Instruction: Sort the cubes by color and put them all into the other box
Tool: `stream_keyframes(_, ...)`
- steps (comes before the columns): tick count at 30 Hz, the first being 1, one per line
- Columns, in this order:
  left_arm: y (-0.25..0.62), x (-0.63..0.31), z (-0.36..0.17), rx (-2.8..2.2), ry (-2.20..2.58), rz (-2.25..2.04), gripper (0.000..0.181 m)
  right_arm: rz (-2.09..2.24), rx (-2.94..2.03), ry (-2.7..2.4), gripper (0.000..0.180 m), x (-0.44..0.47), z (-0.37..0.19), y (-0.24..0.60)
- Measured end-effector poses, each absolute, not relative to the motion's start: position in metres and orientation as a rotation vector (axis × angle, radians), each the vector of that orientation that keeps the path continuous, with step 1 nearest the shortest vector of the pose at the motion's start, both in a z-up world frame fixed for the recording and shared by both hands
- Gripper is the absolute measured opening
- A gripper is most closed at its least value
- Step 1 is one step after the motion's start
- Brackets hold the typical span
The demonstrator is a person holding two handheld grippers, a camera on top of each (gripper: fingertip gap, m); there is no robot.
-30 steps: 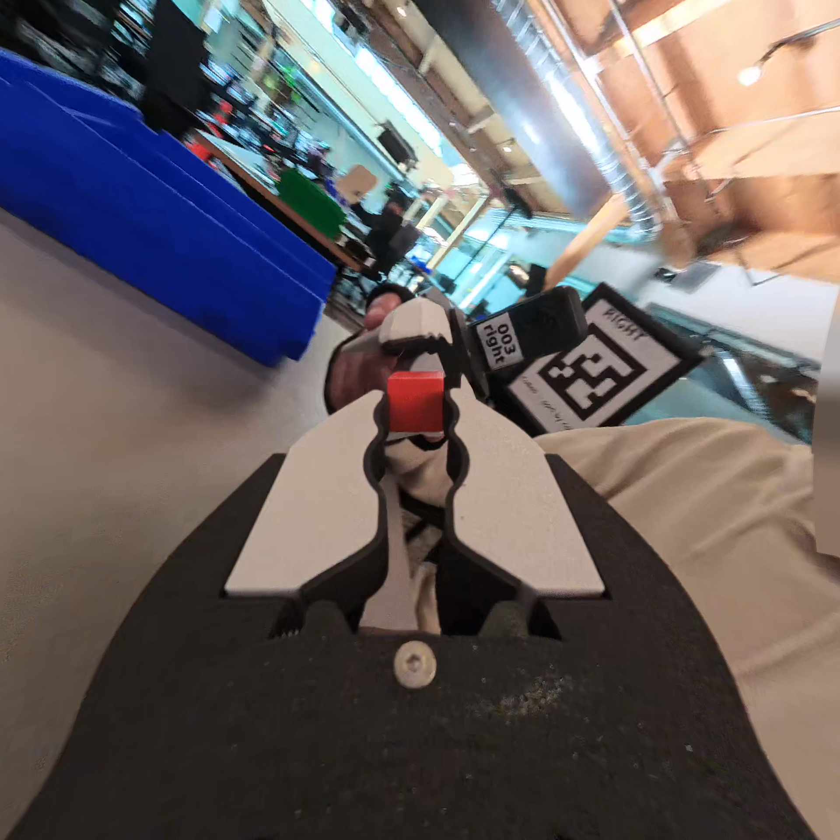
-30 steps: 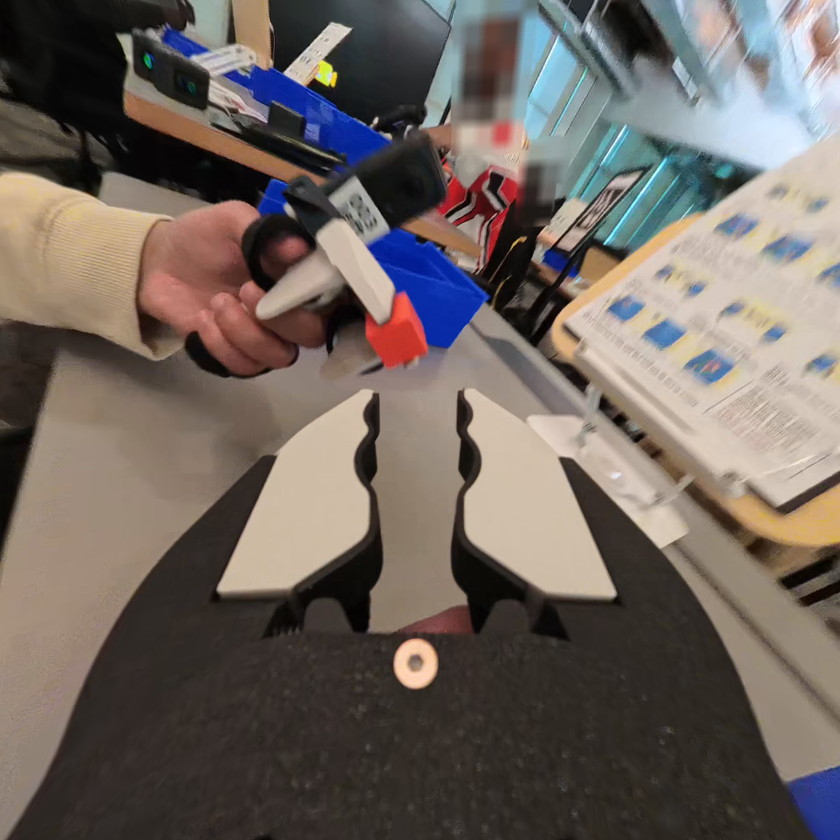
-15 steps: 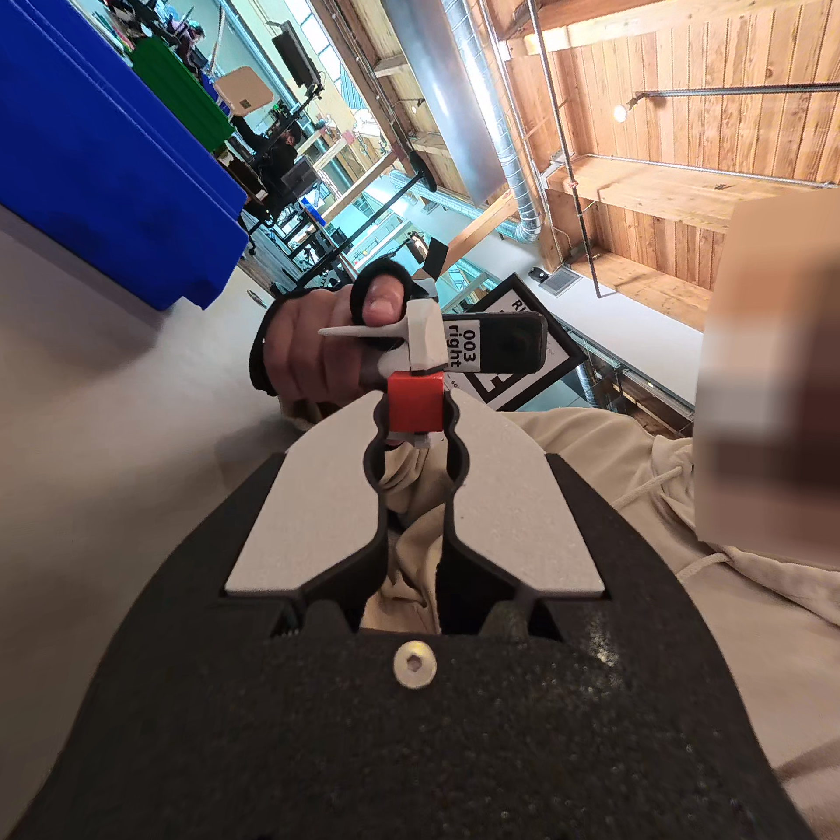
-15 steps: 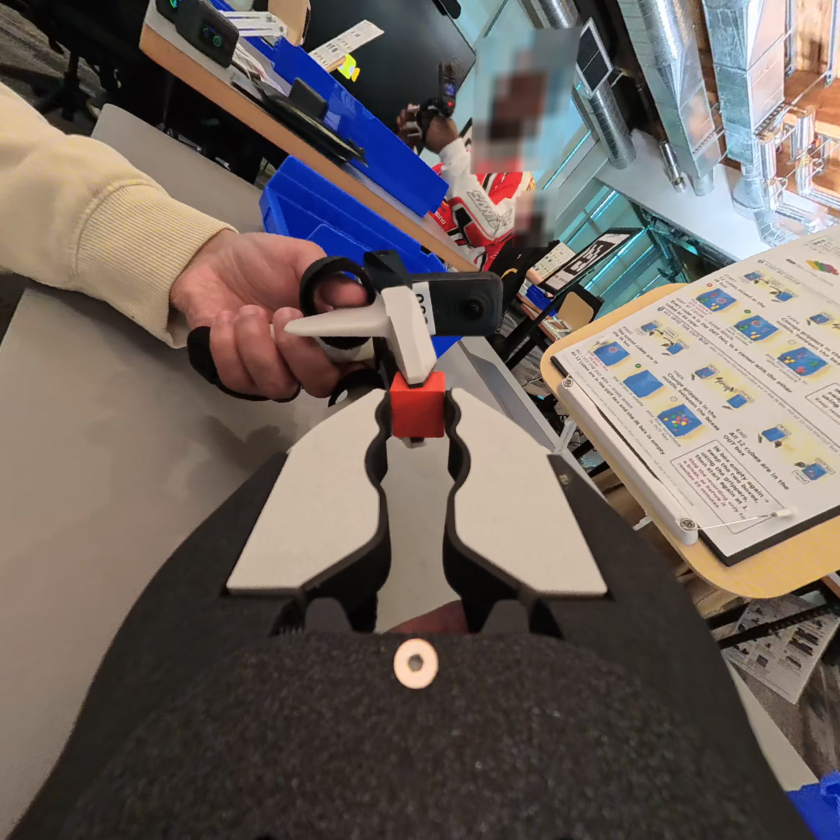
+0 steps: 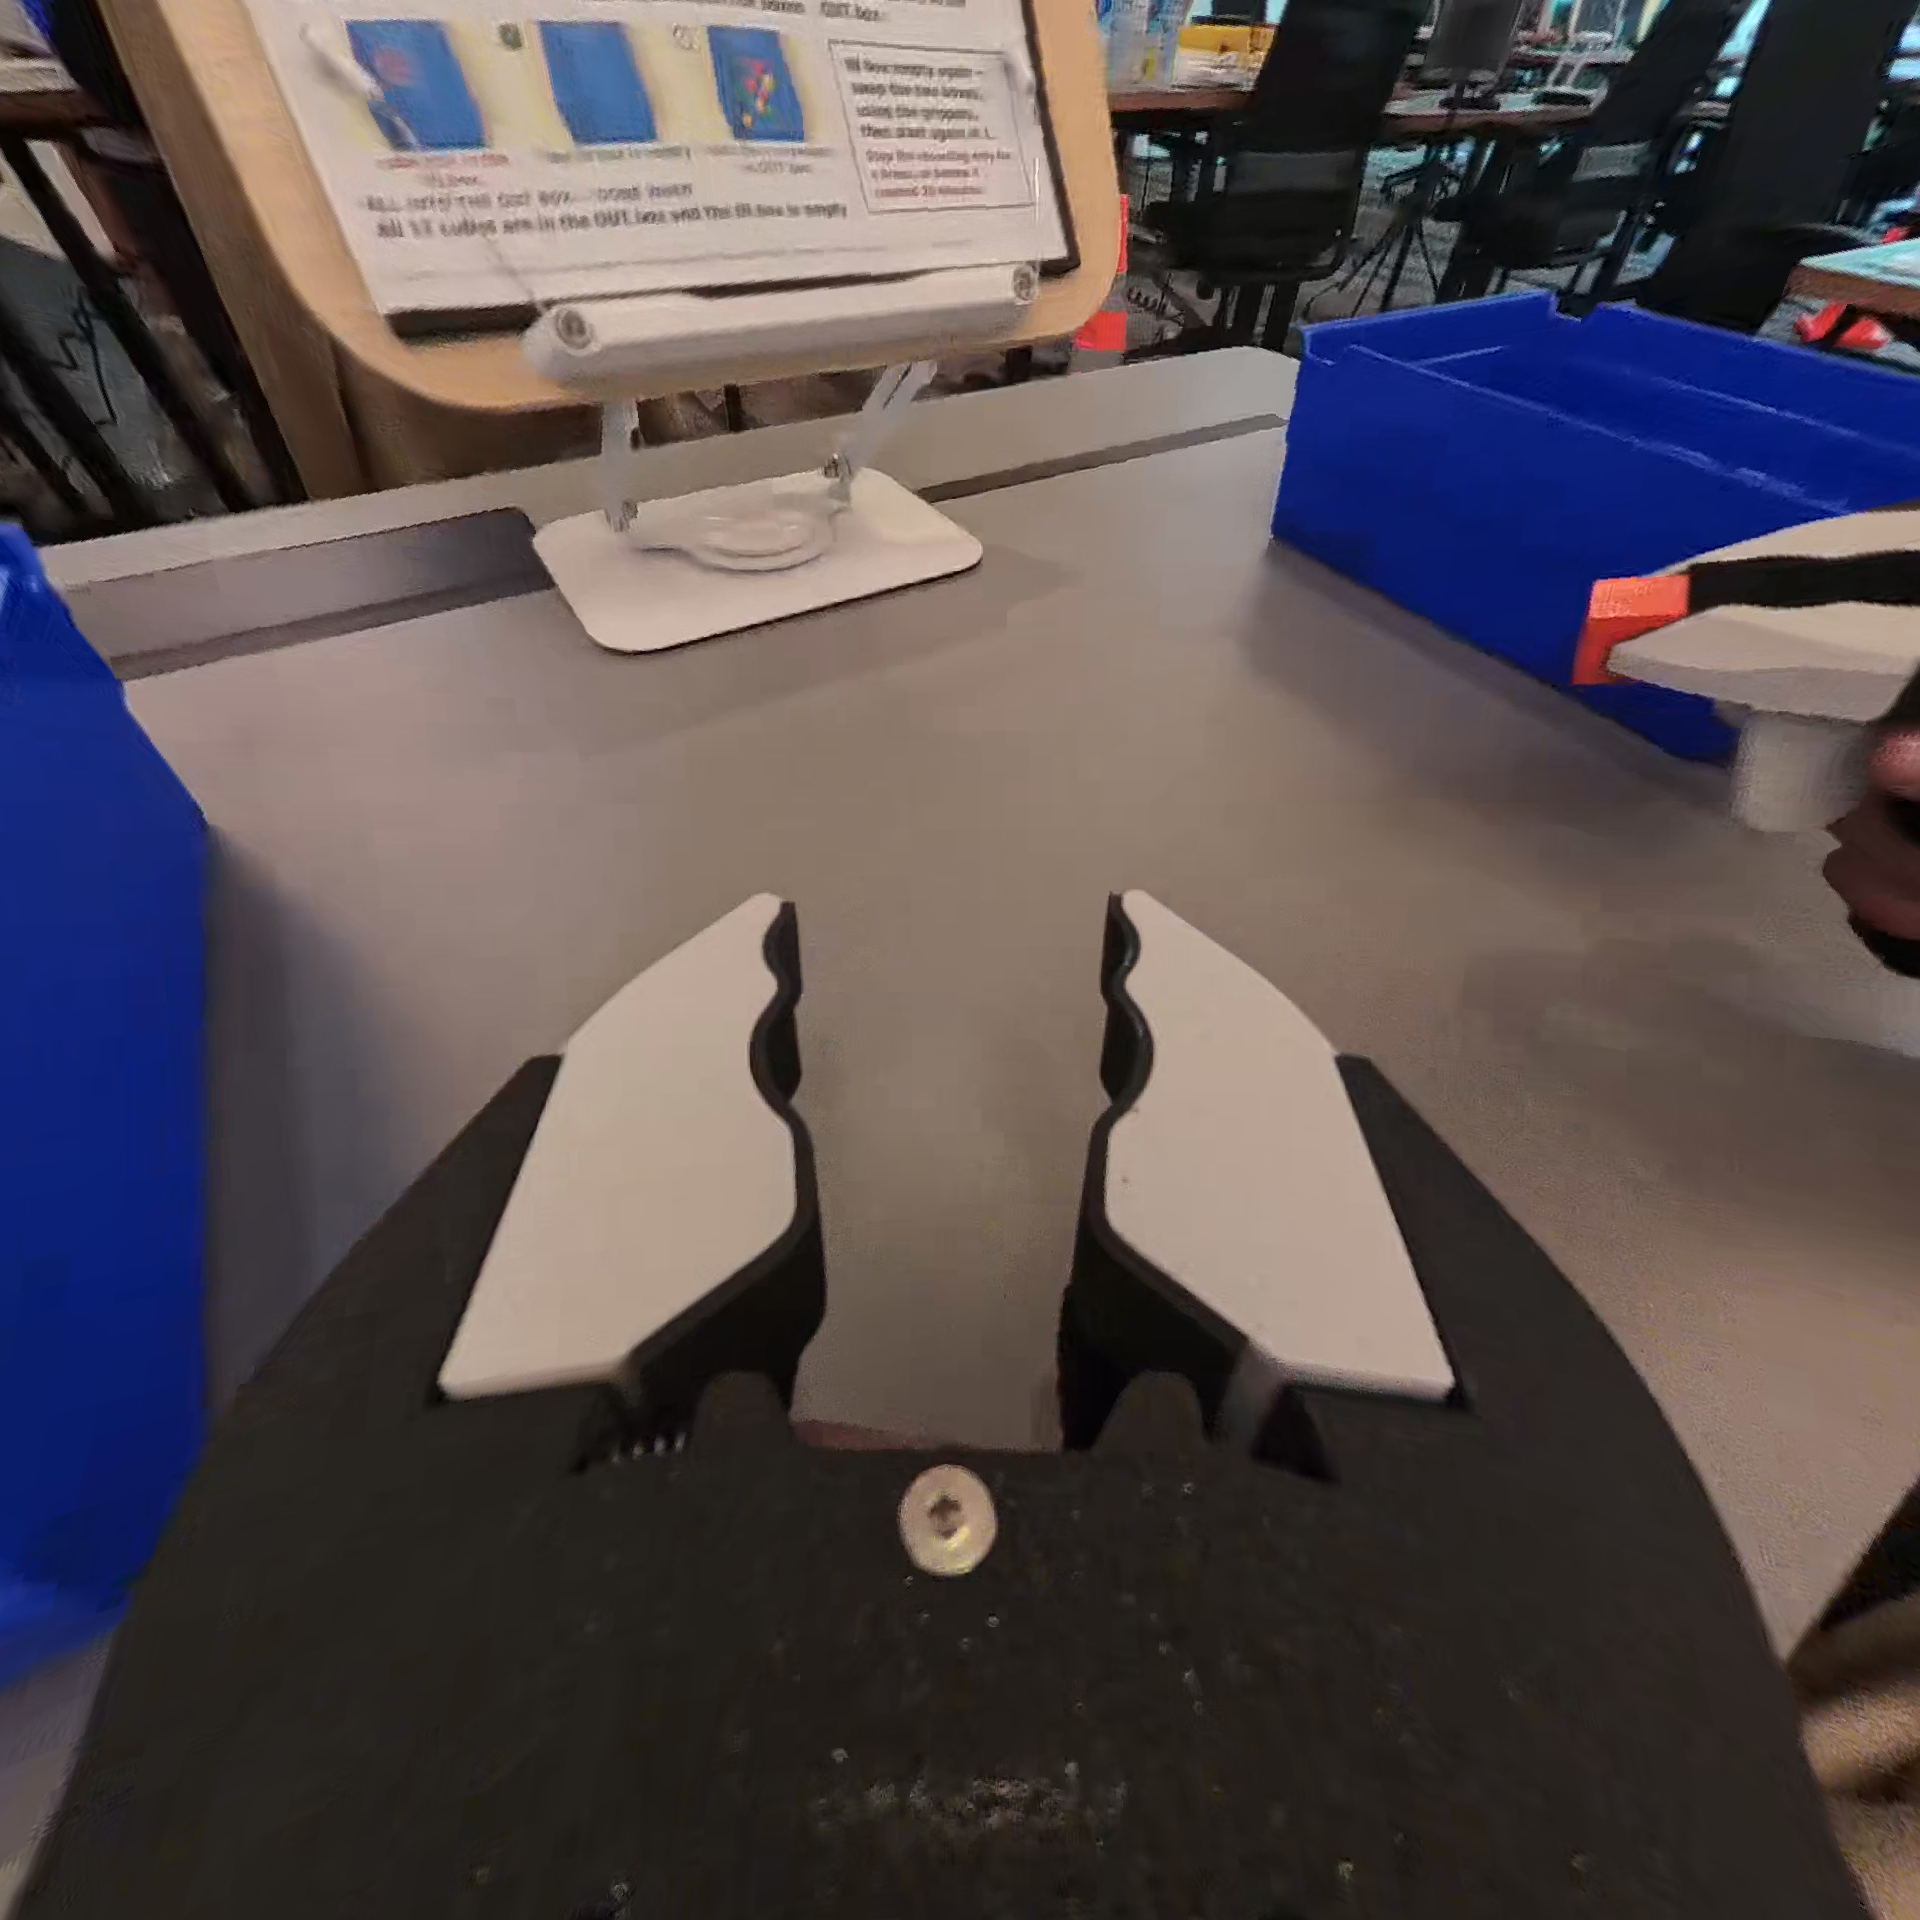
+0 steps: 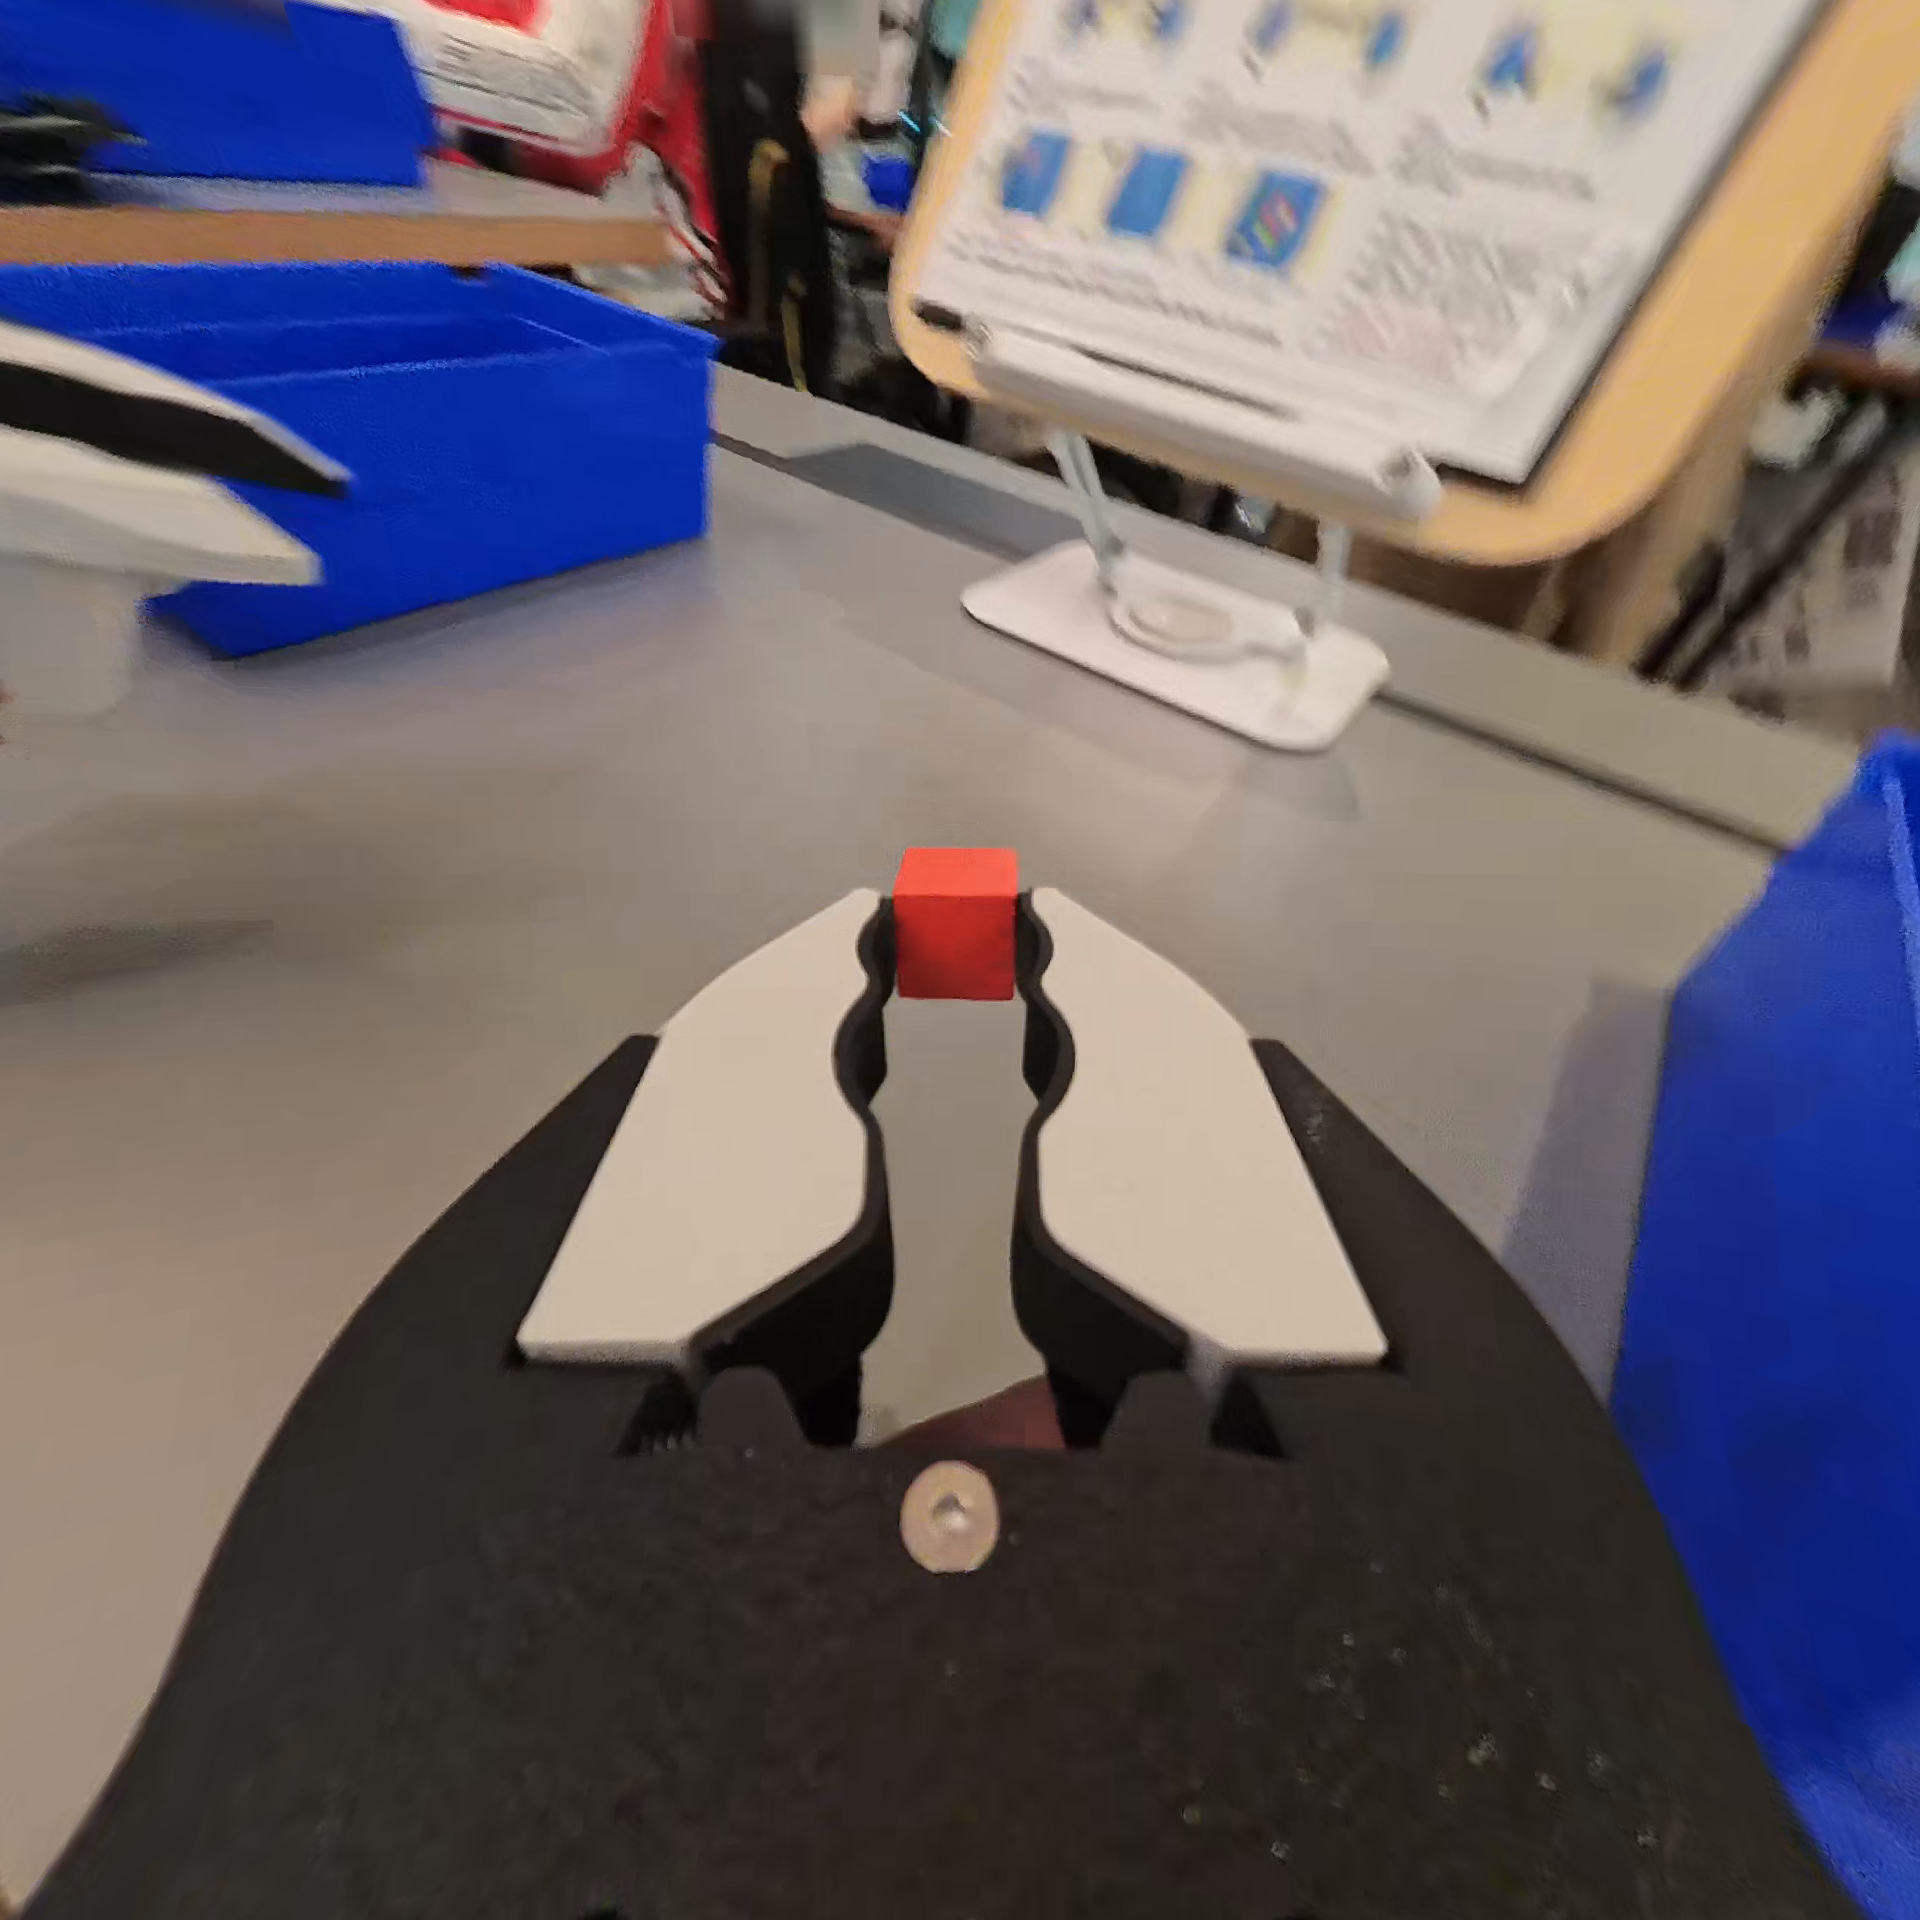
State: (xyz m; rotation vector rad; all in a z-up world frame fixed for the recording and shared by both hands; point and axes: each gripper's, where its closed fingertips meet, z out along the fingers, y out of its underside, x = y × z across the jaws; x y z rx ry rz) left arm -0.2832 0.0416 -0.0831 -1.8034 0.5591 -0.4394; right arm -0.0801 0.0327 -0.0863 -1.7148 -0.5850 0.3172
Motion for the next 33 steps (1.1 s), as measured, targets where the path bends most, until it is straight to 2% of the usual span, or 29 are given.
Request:
stream_keyframes(4, 0.026, -0.291, -0.088, -1.804, 0.501, -0.529, 0.054, 0.306, -1.801, -0.447, 0.022, -0.069, -0.096, 0.026)
stream_keyframes(15, 0.028, -0.29, -0.094, -1.785, 0.579, -0.412, 0.053, 0.279, -1.826, -0.428, 0.022, -0.07, -0.104, 0.026)
stream_keyframes(19, 0.028, -0.289, -0.101, -1.809, 0.581, -0.433, 0.053, 0.178, -1.76, -0.38, 0.022, -0.03, -0.056, 0.033)
stream_keyframes(23, 0.028, -0.289, -0.101, -1.818, 0.574, -0.456, 0.052, 0.09, -1.794, -0.138, 0.022, 0.088, -0.002, 0.072)
stream_keyframes(26, 0.028, -0.286, -0.1, -1.816, 0.585, -0.463, 0.052, -0.061, -2.009, -0.049, 0.022, 0.168, -0.037, 0.131)
stream_keyframes(29, 0.028, -0.283, -0.099, -1.815, 0.605, -0.456, 0.053, 0.025, -2.328, -0.069, 0.022, 0.188, -0.105, 0.176)
stream_keyframes(33, 0.024, -0.277, -0.103, -1.812, 0.644, -0.452, 0.053, -0.112, -2.484, -0.166, 0.022, 0.198, -0.145, 0.213)
